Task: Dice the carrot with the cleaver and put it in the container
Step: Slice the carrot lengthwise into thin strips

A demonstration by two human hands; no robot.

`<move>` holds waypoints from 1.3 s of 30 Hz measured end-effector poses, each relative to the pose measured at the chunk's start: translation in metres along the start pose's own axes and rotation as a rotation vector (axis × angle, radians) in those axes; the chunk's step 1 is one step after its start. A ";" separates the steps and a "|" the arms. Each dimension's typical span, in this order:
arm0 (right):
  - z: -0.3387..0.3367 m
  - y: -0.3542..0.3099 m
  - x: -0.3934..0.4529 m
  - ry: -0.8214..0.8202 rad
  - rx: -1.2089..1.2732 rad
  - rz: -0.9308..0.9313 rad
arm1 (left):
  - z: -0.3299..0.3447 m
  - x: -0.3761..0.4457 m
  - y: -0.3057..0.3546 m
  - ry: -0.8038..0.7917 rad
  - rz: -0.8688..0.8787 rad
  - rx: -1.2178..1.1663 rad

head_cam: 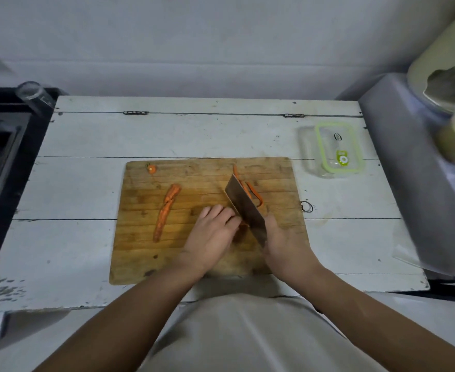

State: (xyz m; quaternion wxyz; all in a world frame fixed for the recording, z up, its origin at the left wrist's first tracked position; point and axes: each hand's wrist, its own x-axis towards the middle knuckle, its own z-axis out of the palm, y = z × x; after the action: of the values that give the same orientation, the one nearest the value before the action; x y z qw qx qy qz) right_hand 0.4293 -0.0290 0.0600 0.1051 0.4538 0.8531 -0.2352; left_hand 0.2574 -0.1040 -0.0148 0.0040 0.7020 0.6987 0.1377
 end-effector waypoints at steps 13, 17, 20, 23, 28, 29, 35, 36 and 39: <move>0.001 0.006 0.000 -0.028 0.048 0.030 | -0.021 0.014 -0.017 -0.104 0.418 0.274; -0.007 0.011 -0.005 -0.050 0.127 0.010 | -0.012 -0.004 -0.008 -0.062 0.227 0.171; -0.016 0.022 -0.016 0.013 0.148 -0.009 | -0.008 -0.020 -0.007 -0.022 0.105 0.048; -0.020 0.029 -0.023 0.055 0.139 -0.005 | -0.007 -0.032 -0.005 -0.034 0.022 -0.001; -0.017 0.025 -0.022 0.039 0.053 -0.089 | -0.001 -0.055 0.010 0.057 -0.302 -0.211; -0.016 0.022 -0.022 0.030 0.039 -0.115 | 0.000 -0.058 0.013 0.063 -0.359 -0.242; -0.008 0.016 -0.015 -0.034 -0.106 -0.202 | -0.007 -0.054 0.029 -0.032 -0.325 -0.188; -0.008 0.015 -0.013 -0.038 -0.111 -0.206 | -0.006 -0.054 0.029 -0.058 -0.322 -0.164; -0.008 0.012 -0.012 -0.055 -0.132 -0.222 | -0.002 -0.055 0.029 -0.095 -0.331 -0.107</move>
State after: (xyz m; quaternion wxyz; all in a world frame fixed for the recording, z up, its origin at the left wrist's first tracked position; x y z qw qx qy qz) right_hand 0.4468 -0.0283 0.0678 0.1316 0.3421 0.9084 -0.2010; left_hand 0.2858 -0.1587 -0.0171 0.0969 0.5820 0.7954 0.1390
